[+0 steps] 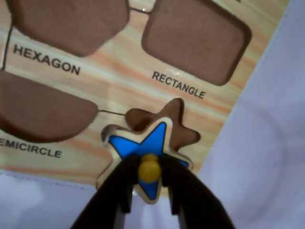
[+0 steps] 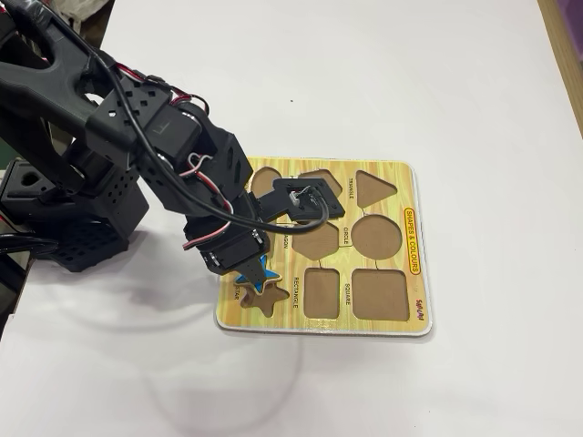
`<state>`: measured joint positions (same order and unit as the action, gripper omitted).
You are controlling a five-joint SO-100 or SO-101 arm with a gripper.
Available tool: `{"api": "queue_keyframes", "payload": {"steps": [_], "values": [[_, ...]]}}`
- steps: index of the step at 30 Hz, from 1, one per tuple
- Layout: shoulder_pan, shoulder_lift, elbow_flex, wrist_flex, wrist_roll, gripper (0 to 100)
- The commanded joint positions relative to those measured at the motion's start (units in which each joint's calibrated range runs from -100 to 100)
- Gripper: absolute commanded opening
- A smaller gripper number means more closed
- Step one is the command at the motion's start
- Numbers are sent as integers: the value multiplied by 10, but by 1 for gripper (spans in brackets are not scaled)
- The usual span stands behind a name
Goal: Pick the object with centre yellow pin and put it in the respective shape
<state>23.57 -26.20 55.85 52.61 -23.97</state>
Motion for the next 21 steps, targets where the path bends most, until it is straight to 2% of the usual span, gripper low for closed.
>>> {"api": "queue_keyframes", "payload": {"steps": [1, 9, 21], "values": [[20, -10, -12, -10, 19, 1], [19, -9, -13, -64, 17, 1], [12, -8, -3, -70, 16, 1]]}}
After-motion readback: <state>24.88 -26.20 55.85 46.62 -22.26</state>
